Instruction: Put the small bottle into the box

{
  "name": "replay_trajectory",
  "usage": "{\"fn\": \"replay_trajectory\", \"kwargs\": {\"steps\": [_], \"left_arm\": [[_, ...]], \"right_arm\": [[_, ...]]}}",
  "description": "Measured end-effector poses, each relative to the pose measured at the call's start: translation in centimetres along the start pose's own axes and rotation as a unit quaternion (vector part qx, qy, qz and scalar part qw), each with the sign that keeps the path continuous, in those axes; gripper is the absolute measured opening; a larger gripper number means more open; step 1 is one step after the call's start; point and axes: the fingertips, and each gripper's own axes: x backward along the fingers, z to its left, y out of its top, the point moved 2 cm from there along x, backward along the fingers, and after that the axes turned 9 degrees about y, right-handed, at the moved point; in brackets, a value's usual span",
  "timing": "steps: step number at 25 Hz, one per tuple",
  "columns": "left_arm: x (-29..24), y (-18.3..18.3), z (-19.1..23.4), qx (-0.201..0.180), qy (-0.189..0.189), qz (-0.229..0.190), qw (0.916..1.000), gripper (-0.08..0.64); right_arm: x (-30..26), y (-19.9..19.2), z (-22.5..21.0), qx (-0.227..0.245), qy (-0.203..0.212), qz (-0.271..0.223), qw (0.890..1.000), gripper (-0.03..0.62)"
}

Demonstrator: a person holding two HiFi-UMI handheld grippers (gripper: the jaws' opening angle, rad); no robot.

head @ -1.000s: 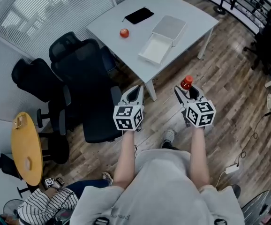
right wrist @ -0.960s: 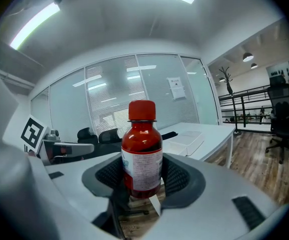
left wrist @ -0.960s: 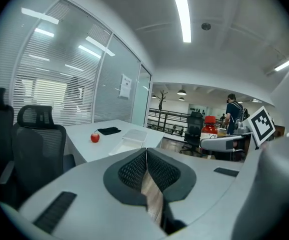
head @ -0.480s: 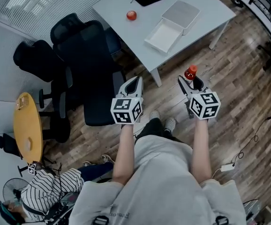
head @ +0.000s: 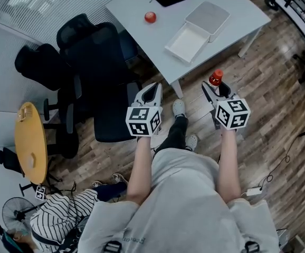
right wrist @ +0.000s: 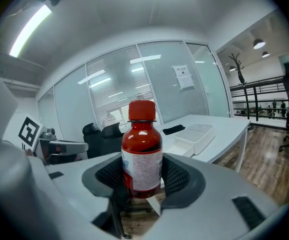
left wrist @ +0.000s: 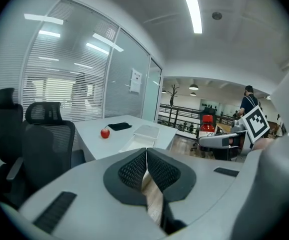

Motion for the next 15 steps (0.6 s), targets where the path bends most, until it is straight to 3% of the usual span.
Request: {"fn": "replay_trajectory", "kwargs": {"steps": [15], "left_arm": [[-7.7, 3.1, 0.8, 0.016, -0.022, 0.004, 0.9996, 0.029]], "right_arm": [[-5.2, 2.7, -4.8, -0.010, 0.006, 0.014, 1.000, 0.225]]}}
